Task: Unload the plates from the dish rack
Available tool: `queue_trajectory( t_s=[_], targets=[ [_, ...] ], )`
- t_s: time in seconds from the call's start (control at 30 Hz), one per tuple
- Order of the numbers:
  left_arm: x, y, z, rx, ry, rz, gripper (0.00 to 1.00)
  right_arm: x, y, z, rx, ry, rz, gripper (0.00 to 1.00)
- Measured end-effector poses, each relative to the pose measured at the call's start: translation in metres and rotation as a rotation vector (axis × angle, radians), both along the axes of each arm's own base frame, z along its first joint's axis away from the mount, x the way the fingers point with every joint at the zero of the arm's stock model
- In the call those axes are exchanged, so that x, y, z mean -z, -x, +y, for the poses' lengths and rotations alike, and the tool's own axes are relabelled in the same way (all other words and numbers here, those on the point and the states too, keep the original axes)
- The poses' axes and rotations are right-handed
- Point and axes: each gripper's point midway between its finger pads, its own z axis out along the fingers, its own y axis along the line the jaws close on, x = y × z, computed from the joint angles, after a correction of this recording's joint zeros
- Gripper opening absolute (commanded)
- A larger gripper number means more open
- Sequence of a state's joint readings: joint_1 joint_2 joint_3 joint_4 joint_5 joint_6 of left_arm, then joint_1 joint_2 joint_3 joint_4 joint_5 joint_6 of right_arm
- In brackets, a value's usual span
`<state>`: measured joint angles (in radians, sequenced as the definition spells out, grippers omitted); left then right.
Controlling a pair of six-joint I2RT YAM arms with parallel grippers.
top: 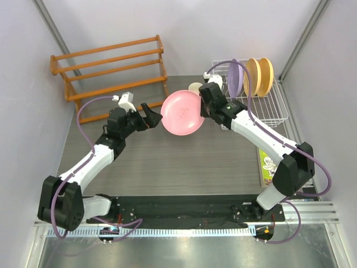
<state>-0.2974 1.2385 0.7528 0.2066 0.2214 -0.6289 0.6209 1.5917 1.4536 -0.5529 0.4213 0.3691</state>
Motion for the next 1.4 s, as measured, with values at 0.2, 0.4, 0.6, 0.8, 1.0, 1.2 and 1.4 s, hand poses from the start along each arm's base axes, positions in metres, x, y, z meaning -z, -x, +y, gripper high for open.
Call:
queue_trajectory(
  t_s=[0.2,0.4,0.6,0.8,1.0,1.2,1.4],
  targets=[
    [0.020,0.013,-0.004,-0.001,0.004,0.023,0.90,0.001,0.010,0.016,-0.039,-0.127,0.006,0.05],
    [0.028,0.016,-0.002,-0.012,0.007,0.032,0.60,0.001,0.016,0.032,-0.077,-0.232,0.013,0.05],
    [0.022,0.013,-0.003,-0.018,0.024,0.012,0.17,0.009,0.022,0.041,-0.103,-0.283,0.049,0.07],
    [0.024,0.009,0.003,-0.054,0.012,0.012,0.00,0.014,0.031,0.049,-0.129,-0.321,0.079,0.39],
    [0.041,0.014,0.010,-0.071,-0.047,0.062,0.00,0.001,0.029,0.045,-0.115,-0.332,0.033,0.63],
    [0.068,0.021,0.038,-0.178,-0.170,0.151,0.00,-0.006,0.021,0.013,-0.029,-0.197,-0.038,0.74],
    [0.092,0.031,0.069,-0.305,-0.282,0.232,0.00,-0.017,0.005,-0.029,0.072,-0.025,-0.097,0.75]
  ],
)
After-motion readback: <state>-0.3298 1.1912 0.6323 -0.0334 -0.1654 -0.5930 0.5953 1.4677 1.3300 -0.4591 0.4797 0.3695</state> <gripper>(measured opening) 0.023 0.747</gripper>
